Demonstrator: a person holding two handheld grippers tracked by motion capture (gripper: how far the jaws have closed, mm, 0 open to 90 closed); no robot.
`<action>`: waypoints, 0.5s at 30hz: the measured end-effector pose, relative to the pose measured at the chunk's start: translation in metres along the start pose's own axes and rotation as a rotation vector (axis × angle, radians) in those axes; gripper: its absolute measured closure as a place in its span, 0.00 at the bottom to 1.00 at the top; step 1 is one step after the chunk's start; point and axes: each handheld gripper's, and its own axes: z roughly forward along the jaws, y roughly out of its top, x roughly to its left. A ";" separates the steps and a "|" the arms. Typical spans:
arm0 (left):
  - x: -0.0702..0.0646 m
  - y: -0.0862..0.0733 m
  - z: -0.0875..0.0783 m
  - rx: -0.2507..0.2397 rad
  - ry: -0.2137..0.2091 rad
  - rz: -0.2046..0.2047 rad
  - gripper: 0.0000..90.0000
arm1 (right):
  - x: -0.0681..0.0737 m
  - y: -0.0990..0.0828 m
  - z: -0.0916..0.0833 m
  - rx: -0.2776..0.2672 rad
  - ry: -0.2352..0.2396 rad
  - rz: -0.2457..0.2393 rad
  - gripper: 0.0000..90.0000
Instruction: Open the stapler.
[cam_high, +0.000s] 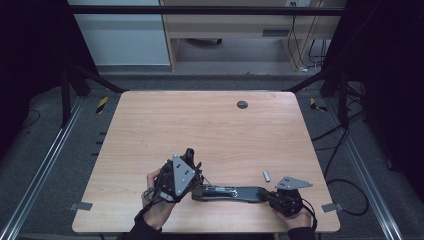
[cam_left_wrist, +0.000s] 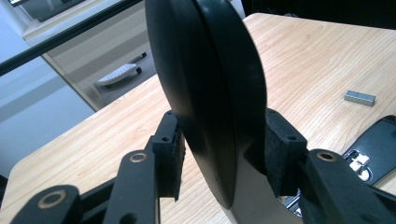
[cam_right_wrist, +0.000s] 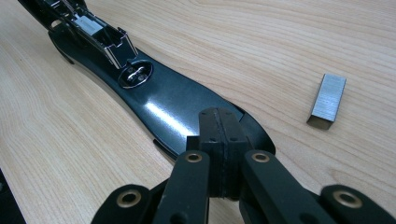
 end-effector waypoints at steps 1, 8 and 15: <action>0.001 0.000 0.000 0.000 -0.001 -0.003 0.60 | 0.000 0.000 0.000 0.000 0.000 0.001 1.00; 0.005 -0.003 -0.002 0.000 -0.004 -0.025 0.60 | 0.000 0.000 0.000 -0.001 -0.001 -0.003 1.00; 0.017 -0.011 -0.006 0.016 -0.005 -0.070 0.59 | 0.000 0.000 0.000 -0.001 0.001 -0.003 1.00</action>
